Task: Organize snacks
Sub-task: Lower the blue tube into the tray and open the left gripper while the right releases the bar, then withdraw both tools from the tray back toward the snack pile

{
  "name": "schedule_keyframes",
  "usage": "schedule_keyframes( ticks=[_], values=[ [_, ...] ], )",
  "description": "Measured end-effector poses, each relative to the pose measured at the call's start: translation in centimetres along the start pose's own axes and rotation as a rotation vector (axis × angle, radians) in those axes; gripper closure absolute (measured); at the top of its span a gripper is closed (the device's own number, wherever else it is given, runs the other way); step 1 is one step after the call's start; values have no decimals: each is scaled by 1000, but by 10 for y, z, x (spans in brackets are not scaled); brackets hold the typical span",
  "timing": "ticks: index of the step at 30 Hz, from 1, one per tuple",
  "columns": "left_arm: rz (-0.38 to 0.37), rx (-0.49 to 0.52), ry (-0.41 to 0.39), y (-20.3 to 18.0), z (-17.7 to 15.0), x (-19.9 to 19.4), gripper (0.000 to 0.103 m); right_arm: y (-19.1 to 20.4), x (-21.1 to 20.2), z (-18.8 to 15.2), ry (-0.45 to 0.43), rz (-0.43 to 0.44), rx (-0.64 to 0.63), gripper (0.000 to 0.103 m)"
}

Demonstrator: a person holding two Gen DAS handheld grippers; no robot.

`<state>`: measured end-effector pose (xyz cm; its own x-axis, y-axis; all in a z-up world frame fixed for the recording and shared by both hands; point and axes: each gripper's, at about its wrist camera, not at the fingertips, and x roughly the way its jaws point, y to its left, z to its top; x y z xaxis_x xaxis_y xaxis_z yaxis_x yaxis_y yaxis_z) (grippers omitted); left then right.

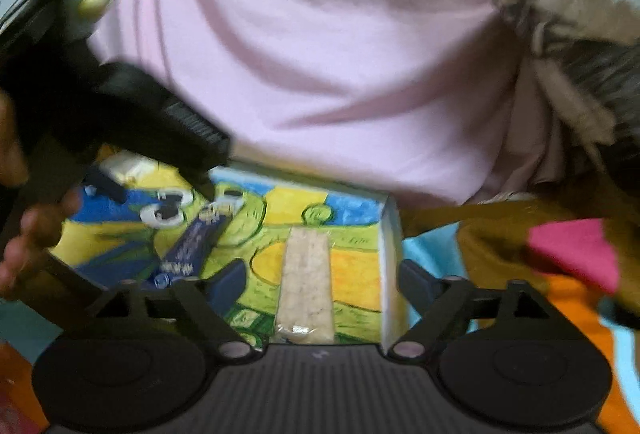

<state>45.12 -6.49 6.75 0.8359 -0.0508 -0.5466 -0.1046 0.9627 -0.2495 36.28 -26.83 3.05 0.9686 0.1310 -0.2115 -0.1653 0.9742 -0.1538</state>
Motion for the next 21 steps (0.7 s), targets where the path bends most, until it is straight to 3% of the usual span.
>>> schedule_keyframes(
  ticks=[3, 13, 21],
  values=[
    [18, -9, -38, 9, -5, -32, 3, -5, -24, 7, -26, 13, 30, 2],
    [61, 36, -164, 12, -41, -128, 1, -3, -100, 21, -124, -46, 50, 0],
    [127, 161, -159, 27, -84, -180, 1, -3, -141, 18, -138, -87, 115, 0]
  ],
)
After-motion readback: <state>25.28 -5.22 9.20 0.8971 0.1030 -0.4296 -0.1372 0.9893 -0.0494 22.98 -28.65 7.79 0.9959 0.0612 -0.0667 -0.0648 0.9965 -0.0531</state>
